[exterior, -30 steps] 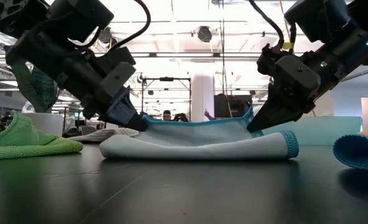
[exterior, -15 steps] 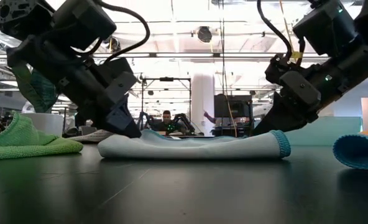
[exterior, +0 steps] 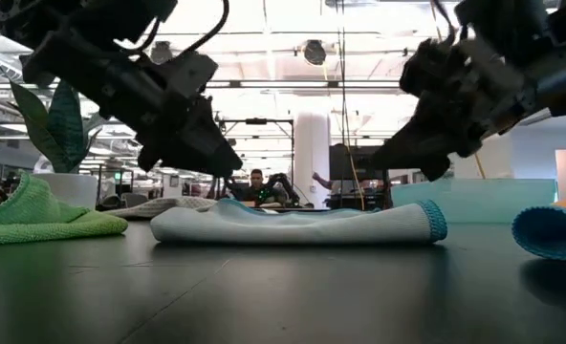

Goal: Fold microfiber towels
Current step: Fold the light blue microfiber cloth

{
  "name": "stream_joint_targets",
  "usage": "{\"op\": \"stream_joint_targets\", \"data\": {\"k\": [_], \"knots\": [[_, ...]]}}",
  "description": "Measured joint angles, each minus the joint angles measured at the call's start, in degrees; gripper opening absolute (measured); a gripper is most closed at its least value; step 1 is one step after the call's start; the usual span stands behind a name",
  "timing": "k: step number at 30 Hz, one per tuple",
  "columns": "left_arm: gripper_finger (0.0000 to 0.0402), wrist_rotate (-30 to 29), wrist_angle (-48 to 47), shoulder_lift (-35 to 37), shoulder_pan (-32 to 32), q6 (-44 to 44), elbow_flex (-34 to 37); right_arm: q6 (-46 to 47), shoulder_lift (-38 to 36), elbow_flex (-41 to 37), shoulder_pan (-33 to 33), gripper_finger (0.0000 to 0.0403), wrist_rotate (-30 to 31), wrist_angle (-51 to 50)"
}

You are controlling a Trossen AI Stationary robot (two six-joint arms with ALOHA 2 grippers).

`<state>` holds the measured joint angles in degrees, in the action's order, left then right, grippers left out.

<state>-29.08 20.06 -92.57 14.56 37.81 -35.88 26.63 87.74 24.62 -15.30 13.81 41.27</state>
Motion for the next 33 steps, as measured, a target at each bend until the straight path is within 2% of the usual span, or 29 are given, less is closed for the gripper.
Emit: {"op": "stream_joint_targets", "data": {"k": [3, 9, 14, 19, 24, 29, 33], "knots": [[0.0101, -1.8, -1.2, -2.4, -2.2, -0.4, 0.0, 0.5, 0.5, 0.4, 2.2, 0.0007, 1.4, -2.0], [0.007, -2.5, -0.4, -8.6, -4.5, 0.3, 0.1, 1.1, 4.7, 0.4, 6.4, 0.0001, -0.1, -3.0], [0.0051, -2.2, -0.6, -9.2, -4.3, 0.9, 0.0, 1.2, 8.1, 0.5, 7.9, 0.0001, -0.3, -3.8], [0.0036, -2.0, -1.9, -5.8, -2.8, 0.1, 0.0, -0.3, 4.4, 0.4, 7.6, 0.0001, -0.1, -7.9], [0.0025, -2.0, 0.1, -3.3, -0.4, -1.7, 0.0, -1.0, -0.7, 0.4, 6.2, 0.0, -0.4, -5.2], [0.0006, 5.0, 2.7, -4.9, 1.2, -4.6, 0.0, -0.7, 0.8, 0.5, 4.2, 0.0, -4.6, -2.4], [0.0009, 6.1, 2.0, -7.4, 2.2, -2.4, 0.0, 1.1, 4.7, 0.5, 3.1, 0.0, -4.9, -2.0]]}}
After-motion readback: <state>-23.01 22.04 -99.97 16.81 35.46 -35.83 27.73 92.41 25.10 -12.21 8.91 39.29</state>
